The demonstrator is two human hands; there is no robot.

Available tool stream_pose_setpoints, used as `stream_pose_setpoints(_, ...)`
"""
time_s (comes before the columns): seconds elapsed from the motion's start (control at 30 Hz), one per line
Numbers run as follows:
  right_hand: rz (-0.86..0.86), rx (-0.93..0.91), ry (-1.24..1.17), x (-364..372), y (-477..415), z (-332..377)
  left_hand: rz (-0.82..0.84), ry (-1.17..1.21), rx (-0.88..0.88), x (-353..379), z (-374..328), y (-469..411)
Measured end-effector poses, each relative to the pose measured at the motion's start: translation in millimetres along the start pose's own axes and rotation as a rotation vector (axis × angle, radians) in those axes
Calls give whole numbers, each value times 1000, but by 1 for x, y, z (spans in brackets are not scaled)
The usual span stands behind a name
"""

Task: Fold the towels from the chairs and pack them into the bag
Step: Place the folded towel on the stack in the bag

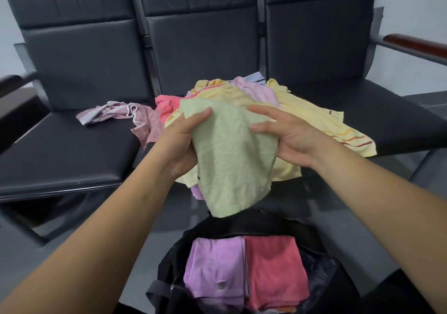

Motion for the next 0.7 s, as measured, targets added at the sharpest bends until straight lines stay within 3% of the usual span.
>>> stream_pose_setpoints(0.17,-169,-117,173,-9,4,13,4,-312,-52,-20,-5,-2)
stream_pose_setpoints(0.37,-267,-183,267,-11,6,13,-167,-320,-61,-38,3,-4)
stream_pose_setpoints(0.47,-294,-196,177,-13,5,11,-13,-282,-52,-27,7,-6)
stream_pose_setpoints(0.53,-273,-177,154,-15,5,12,14,-392,-54,-27,6,-5)
stream_pose_setpoints(0.7,-312,-143,437,-20,9,15,-161,-567,11,-40,-5,-4)
Point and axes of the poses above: each hand's wrist, its own y-axis away from the middle knuckle, its own x-axis out of the palm, z = x × y, the point moved 5 cm from there along -y, towards the middle knuckle, and after that the axes turned 8 degrees about z, right-handed, at the moved point
